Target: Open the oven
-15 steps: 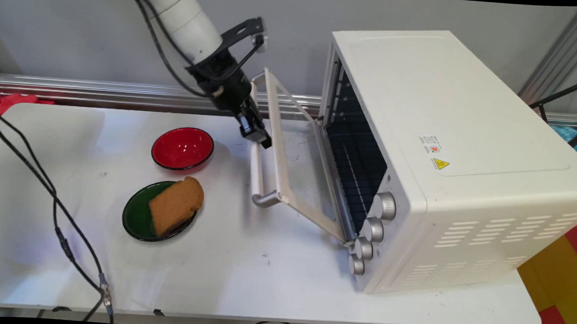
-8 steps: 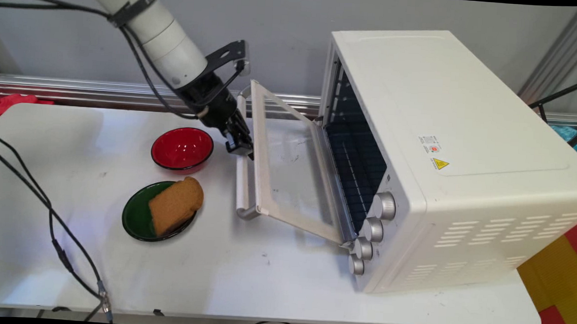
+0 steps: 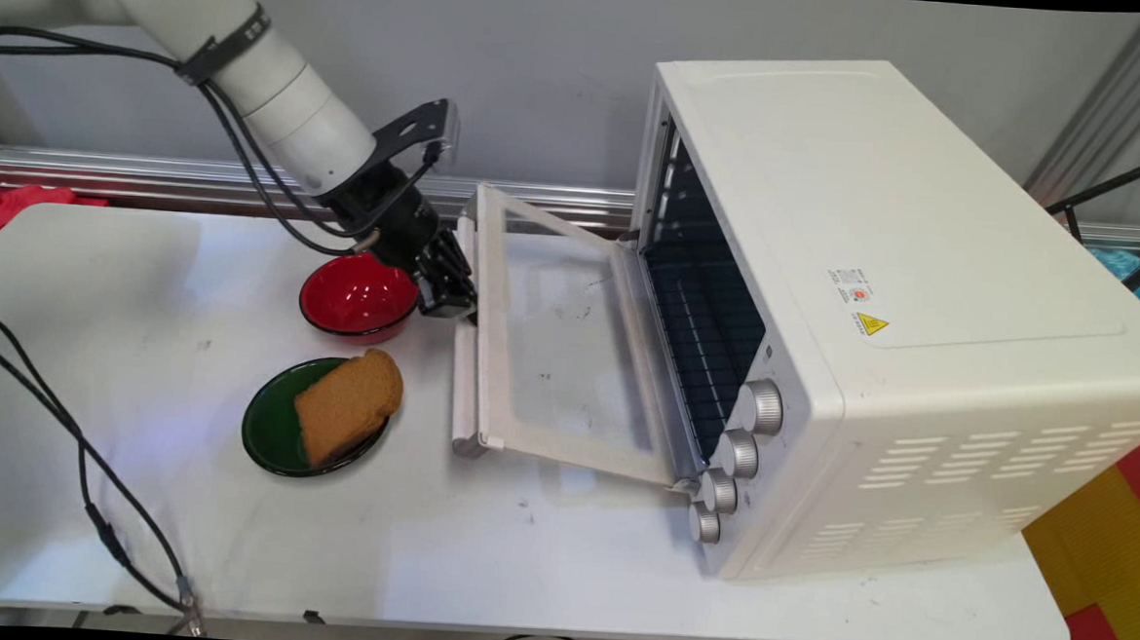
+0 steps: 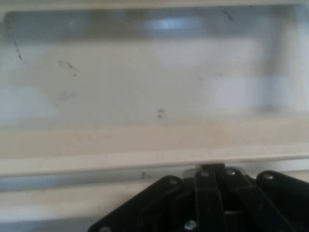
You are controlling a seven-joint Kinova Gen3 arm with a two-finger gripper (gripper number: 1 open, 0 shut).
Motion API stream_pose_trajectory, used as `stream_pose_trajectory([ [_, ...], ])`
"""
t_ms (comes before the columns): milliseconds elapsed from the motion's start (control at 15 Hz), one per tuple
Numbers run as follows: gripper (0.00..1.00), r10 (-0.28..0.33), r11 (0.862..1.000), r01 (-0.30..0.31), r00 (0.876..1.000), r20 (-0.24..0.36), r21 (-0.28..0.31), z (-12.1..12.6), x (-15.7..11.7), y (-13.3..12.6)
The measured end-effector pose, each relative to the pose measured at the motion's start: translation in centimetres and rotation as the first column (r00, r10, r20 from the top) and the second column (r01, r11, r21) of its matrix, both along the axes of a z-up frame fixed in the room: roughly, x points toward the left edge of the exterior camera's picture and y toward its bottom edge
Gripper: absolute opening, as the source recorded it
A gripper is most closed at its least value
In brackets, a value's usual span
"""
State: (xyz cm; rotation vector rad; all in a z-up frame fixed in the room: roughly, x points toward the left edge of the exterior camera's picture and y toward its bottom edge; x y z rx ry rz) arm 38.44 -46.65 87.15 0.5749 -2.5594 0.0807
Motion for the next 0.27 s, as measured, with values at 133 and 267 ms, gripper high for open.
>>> stream_pose_trajectory([
  [133,0.00,-0.010,1.000,0.010,1.000,-0.004,-0.007,-0.08,0.66,0.16],
  [267,0.00,-0.018,1.000,0.018,1.000,-0.008,-0.012,0.00,1.19,0.28],
])
